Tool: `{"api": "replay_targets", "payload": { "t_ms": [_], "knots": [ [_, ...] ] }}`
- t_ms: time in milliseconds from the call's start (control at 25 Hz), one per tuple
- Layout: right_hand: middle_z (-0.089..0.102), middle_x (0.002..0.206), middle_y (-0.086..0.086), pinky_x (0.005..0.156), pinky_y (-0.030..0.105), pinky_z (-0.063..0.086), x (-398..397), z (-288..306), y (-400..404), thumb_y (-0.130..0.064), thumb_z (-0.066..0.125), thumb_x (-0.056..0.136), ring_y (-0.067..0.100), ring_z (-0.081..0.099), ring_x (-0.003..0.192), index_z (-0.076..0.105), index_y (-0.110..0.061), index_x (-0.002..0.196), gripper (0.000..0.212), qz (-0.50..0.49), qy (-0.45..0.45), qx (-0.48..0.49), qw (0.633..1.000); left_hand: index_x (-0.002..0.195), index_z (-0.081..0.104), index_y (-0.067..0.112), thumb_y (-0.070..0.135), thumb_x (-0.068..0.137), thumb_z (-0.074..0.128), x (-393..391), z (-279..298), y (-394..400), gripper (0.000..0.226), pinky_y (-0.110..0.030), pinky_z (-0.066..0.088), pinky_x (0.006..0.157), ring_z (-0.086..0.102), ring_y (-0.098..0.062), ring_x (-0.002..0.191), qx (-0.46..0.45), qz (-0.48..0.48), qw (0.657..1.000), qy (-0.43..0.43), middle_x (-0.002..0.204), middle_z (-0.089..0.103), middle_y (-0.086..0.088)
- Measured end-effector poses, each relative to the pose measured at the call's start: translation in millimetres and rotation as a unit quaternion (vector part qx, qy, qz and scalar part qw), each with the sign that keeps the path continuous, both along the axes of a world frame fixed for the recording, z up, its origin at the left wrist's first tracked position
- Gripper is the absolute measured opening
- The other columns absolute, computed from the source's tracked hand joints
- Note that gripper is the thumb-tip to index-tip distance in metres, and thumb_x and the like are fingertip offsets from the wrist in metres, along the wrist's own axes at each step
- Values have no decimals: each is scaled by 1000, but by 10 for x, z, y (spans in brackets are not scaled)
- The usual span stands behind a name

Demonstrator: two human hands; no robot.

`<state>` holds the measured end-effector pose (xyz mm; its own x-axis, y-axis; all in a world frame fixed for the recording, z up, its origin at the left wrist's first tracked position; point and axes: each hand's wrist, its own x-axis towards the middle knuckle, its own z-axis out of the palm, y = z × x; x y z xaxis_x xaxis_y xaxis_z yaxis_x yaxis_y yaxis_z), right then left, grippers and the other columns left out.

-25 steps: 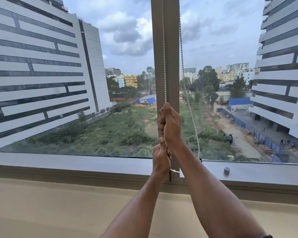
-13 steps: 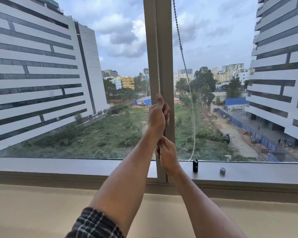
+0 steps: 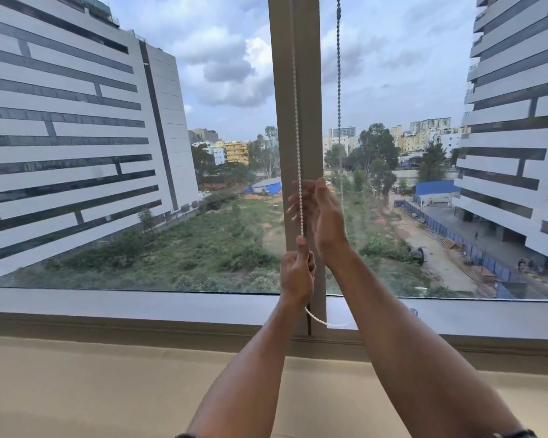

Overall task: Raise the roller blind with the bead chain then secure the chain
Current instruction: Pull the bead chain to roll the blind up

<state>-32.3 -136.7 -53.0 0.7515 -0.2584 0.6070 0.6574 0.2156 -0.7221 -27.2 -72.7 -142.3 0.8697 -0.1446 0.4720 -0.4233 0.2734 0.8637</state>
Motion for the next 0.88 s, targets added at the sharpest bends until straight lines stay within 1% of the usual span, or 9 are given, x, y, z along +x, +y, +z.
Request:
{"api": "replay_targets", "payload": {
  "t_ms": [80,200,280,360,520,600,680,760,880],
  "knots": [
    [52,61,-3,44,26,34,-31,111,138,-48,32,107,11,43,46,68,-12,88,55,50,26,-36,998,43,29,27,52,103,36,-17,-160,14,65,-22,9,44,15,-7,38,8,6,1000,27,42,23,11],
    [33,53,-8,37,19,18,-75,11,316,-43,38,107,7,23,39,46,-21,62,52,28,5,-26,999,48,31,17,31,111,34,-21,-262,55,65,-28,10,47,16,-8,39,12,15,999,28,42,24,7],
    [30,57,-4,36,20,17,-97,-86,384,-37,41,108,6,21,40,37,-20,62,49,8,-5,-18,1000,47,36,17,28,109,38,33,-311,150,63,-29,14,47,21,-10,40,7,42,999,16,42,29,5],
    [29,57,-2,35,21,20,-101,-217,408,-34,42,107,6,23,40,36,-18,64,47,-9,-1,-34,999,49,45,22,31,100,39,102,-334,287,51,-31,28,51,36,-15,47,7,101,995,0,49,42,0],
    [42,48,-13,39,18,30,-1,-773,371,-27,43,108,1,36,40,58,-11,74,41,-36,30,-80,996,72,66,13,35,95,36,214,78,443,43,-40,50,69,60,-22,66,-40,189,981,-3,66,64,-5],
    [39,52,-9,41,23,26,68,-1097,342,-35,45,106,5,31,43,57,3,80,48,-39,53,-102,993,77,68,12,38,102,35,222,483,390,49,-32,47,60,59,-20,61,-60,145,987,-31,66,64,-5],
    [35,56,-3,41,27,23,106,-1286,326,-31,45,107,9,26,45,49,9,81,48,-42,77,-114,990,72,64,12,41,109,31,191,818,262,57,-28,40,50,50,-17,52,-45,58,997,-32,61,57,-5],
    [35,55,-3,42,29,22,98,-1360,321,-20,42,108,10,25,45,50,0,77,38,-41,94,-116,988,59,49,16,50,108,27,152,949,116,63,-26,25,41,33,-14,42,-5,2,1000,-18,51,40,0],
    [38,55,-7,42,24,24,46,-1364,243,-17,40,109,8,28,45,52,-16,75,36,-21,90,-102,991,53,30,22,52,106,32,123,903,-9,61,-25,12,39,20,-10,34,-15,8,1000,-16,44,26,3]
  ]
}}
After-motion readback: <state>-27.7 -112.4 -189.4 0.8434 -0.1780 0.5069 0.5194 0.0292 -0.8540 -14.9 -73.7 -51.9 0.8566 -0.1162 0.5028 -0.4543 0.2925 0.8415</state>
